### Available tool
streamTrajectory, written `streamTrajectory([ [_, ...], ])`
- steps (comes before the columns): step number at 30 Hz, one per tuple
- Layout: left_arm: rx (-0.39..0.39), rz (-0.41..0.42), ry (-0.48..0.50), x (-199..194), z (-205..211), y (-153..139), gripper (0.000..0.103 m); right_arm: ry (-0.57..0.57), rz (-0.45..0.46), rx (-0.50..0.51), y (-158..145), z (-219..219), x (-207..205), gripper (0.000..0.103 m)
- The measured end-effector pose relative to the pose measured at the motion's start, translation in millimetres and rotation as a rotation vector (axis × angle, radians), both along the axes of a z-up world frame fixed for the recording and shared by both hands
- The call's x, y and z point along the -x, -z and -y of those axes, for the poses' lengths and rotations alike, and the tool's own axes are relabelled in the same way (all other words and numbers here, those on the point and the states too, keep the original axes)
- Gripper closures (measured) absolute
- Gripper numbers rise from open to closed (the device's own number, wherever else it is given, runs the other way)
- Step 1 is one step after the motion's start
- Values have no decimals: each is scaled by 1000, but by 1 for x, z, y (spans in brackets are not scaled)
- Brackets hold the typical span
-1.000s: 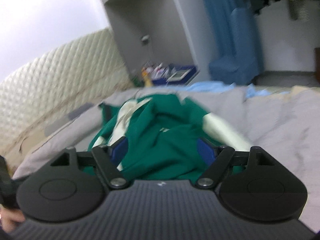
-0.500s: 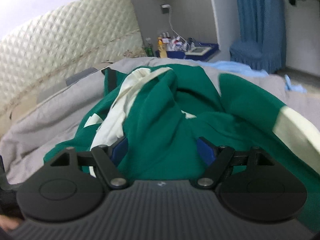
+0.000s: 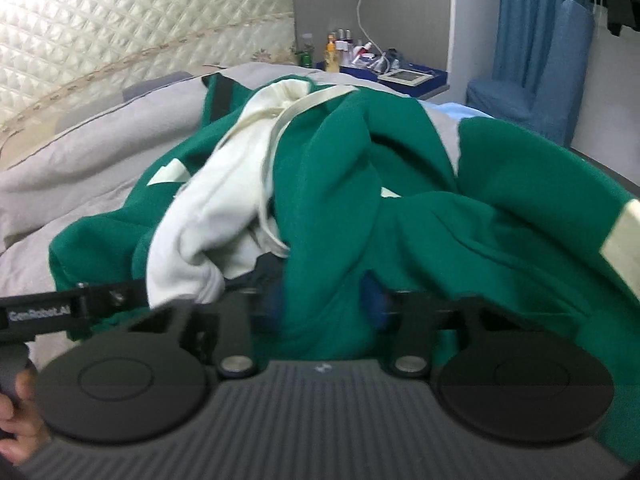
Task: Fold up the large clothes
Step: 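Grasp the hood's white lining with the left gripper while the right gripper grasps the green hood edge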
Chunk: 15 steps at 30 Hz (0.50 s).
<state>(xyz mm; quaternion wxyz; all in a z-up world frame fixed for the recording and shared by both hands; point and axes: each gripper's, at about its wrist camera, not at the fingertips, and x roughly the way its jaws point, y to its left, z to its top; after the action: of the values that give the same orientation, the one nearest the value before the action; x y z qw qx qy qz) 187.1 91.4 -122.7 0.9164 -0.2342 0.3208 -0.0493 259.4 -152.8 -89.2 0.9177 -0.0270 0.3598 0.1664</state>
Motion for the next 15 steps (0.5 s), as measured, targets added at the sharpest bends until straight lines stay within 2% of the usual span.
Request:
streamTrajectory([
  [3, -31, 26, 15, 3, 7, -5, 47, 31, 4, -20, -3, 5, 4, 87],
  [10, -110, 119, 32, 20, 23, -21, 47, 68, 91, -68, -29, 17, 31, 89],
  [15, -95, 226, 41, 34, 25, -35, 46, 104, 151, -86, -44, 32, 58, 89],
])
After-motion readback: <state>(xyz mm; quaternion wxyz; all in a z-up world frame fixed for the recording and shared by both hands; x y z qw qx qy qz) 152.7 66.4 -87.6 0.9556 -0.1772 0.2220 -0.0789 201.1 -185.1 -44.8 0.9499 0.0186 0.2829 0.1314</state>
